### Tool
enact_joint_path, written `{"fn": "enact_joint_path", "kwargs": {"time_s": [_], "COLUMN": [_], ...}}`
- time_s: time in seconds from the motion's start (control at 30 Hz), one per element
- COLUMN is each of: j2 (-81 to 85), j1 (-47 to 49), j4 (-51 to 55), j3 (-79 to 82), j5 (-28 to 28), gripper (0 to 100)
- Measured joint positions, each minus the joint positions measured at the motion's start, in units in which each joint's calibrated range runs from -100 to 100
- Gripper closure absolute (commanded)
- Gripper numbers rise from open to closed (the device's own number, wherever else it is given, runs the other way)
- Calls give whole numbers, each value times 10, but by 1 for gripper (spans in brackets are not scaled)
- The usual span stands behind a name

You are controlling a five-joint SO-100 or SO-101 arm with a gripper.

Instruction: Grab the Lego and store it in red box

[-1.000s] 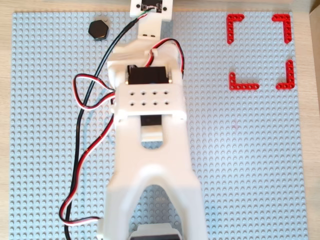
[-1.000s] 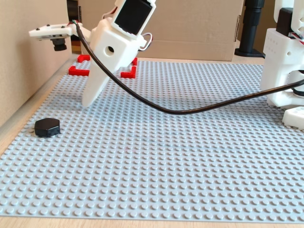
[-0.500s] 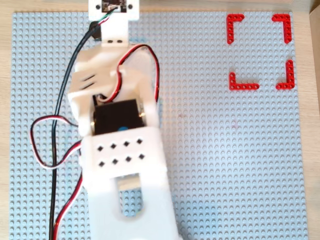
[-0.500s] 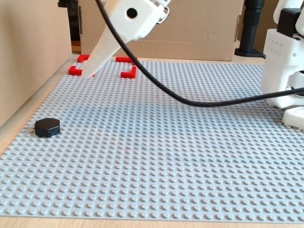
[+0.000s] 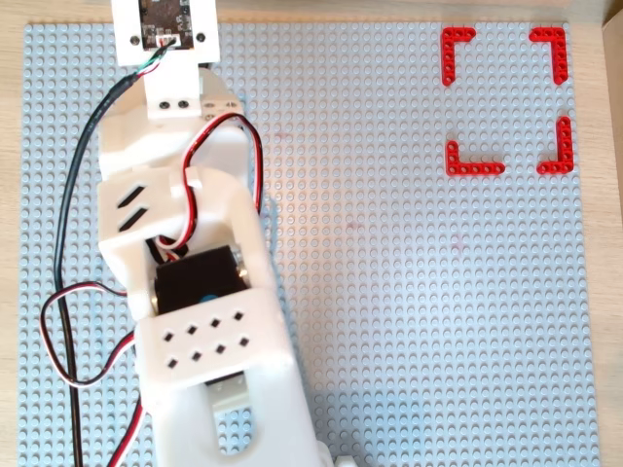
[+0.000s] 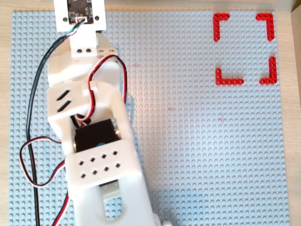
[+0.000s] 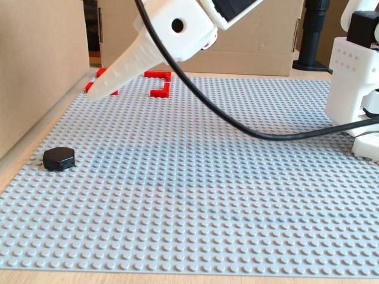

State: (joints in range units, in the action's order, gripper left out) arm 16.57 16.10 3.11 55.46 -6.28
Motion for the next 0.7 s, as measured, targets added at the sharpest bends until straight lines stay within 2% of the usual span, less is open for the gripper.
{"fn": "enact_joint_path", "kwargs": {"time_s": [0.17,0.33,0.57,0.7], "j2": [-54,-127,-207,-221], "j1": [-9,-5,-7,-4], "j4": [-123,-178,-177,-89], "j3": [4,1,-53,-121], "j5": [-7,-7,-9,-9], "gripper": [87,87,87,86]}}
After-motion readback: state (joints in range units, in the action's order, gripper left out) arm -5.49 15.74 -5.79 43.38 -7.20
